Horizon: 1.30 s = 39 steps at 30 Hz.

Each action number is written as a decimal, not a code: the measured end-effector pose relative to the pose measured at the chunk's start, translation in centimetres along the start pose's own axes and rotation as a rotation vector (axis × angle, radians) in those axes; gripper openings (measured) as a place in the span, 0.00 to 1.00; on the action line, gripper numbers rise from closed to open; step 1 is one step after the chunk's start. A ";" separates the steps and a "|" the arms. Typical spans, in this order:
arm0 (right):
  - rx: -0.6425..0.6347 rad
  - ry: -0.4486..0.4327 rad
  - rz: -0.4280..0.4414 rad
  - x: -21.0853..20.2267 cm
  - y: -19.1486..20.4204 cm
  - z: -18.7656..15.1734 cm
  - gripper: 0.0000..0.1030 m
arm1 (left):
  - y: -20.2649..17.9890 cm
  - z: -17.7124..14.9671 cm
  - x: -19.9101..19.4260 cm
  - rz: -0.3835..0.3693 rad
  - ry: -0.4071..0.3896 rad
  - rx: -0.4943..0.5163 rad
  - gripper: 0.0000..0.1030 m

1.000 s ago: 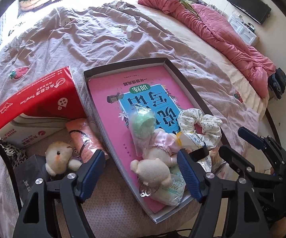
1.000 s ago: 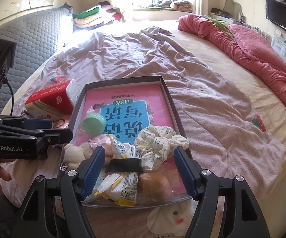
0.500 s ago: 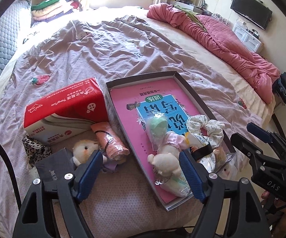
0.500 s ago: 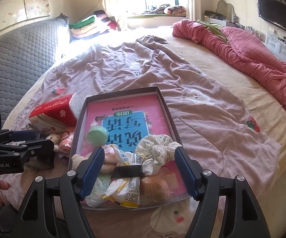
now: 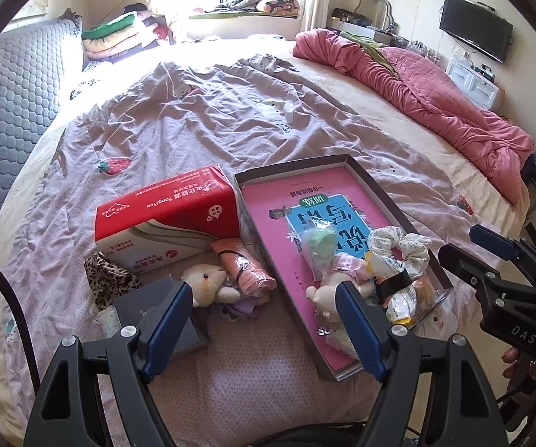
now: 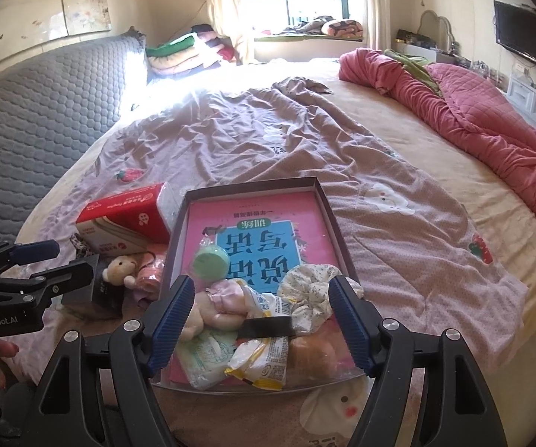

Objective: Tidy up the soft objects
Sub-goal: 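Move both open tools back over the remaining pile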

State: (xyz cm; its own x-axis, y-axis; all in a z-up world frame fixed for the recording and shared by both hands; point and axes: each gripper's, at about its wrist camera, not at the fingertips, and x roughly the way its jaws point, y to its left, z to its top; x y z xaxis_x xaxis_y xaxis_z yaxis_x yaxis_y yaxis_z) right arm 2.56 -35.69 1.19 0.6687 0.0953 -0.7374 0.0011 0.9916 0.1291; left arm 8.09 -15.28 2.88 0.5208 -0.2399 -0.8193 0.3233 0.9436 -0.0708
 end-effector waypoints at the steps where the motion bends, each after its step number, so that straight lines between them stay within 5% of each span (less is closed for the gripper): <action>1: -0.005 0.000 0.002 -0.1 0.2 0.0 0.74 | 0.2 -0.1 -0.2 -0.001 0.000 -0.006 0.76; 39: -0.156 -0.049 0.100 -2.0 7.8 1.9 0.74 | 13.8 -4.2 -5.2 0.132 -0.006 -0.239 0.76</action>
State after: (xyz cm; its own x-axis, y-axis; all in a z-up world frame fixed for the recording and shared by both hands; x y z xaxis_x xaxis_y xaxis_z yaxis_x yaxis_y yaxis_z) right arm 2.66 -28.33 4.98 0.6953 0.1936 -0.6921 -0.1797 0.9793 0.0934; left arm 6.53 -0.01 3.74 0.5512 -0.1122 -0.8268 0.0573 0.9937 -0.0966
